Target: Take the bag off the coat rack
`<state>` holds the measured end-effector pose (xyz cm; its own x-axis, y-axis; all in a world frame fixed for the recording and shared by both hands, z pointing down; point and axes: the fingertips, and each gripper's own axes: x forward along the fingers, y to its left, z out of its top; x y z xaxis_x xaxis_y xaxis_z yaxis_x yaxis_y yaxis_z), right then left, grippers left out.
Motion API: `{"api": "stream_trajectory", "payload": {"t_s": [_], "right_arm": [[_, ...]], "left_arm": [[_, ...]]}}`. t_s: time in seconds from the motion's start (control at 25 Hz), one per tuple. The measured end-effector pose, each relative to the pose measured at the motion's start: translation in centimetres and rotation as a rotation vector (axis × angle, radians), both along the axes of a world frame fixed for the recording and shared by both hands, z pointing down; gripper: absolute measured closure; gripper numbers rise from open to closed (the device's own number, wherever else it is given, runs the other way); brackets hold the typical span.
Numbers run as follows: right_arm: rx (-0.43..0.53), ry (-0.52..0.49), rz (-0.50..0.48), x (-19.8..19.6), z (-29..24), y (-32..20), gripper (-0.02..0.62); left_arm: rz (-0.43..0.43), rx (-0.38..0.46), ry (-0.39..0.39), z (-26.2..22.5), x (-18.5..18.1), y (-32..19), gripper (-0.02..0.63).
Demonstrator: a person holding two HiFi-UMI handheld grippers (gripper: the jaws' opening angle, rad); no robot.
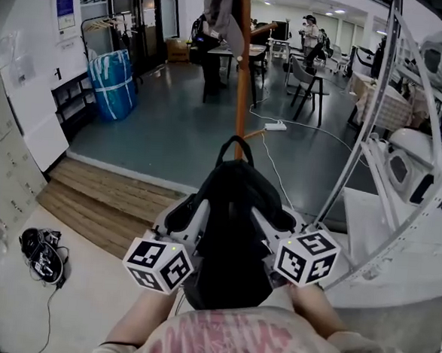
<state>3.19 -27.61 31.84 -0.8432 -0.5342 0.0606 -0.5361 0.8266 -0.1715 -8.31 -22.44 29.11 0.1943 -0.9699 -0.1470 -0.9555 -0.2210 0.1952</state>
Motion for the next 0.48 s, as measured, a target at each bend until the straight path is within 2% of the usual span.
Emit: {"api": "stream_trajectory", "payload": {"t_s": [0.48], "right_arm": [[-0.065, 0.062, 0.048, 1.2, 3.2, 0.1, 0.466]], "left_arm": [[0.044, -0.084, 0.044, 3.3, 1.3, -0.6, 0.511]]}}
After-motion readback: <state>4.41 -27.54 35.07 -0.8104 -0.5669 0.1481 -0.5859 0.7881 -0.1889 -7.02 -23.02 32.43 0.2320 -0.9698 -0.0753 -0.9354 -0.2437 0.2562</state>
